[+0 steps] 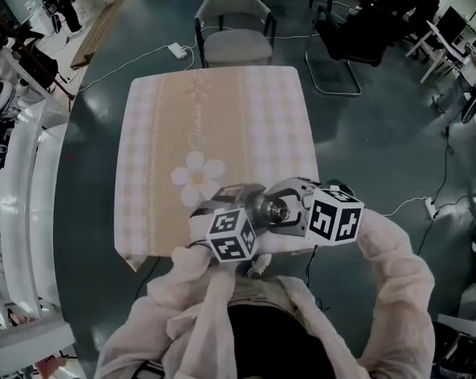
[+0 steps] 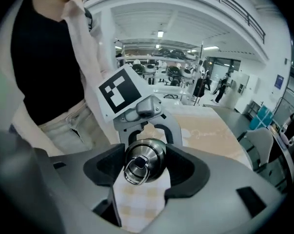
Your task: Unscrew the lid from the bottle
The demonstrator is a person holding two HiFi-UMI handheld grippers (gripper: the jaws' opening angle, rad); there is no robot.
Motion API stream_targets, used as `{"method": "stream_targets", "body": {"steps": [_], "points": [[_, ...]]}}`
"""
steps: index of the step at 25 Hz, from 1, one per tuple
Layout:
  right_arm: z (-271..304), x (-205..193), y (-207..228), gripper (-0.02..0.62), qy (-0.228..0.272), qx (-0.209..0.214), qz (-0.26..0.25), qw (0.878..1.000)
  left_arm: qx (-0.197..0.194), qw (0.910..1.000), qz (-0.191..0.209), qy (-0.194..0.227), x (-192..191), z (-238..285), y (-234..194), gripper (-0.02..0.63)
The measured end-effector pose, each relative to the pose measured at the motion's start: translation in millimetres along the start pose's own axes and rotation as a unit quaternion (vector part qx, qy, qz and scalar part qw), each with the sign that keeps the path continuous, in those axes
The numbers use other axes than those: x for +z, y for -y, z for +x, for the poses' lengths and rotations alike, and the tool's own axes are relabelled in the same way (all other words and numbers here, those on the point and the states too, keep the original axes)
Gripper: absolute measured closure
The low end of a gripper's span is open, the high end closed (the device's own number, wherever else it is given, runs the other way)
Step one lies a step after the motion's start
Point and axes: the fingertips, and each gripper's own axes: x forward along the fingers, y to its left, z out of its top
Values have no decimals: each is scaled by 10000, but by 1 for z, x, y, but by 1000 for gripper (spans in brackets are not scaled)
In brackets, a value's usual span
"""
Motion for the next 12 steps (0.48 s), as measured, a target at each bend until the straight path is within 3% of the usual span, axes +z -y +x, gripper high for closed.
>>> {"method": "stream_targets", "body": {"steps": [5,7,8,10,12], "points": [[1,-2,8,313,54,-346,-437,9984,172,9996,-218,14,-2,1,-8,224],[2,-5,15,258,26,-599,-422,9973,265,9986,-459,49,-4,0,-14,224],[1,-4,19,214,120,-712,-190,9972,342,9978,-568,28,-6,0,-17,224],[-6,-2,29,195,489,-928,676,9922,553,9962,-668,-124,-12,-1,-25,224],[-14,-5,41,201,857,-1124,1771,9740,762,9945,-654,-310,-19,-2,-32,224]]}}
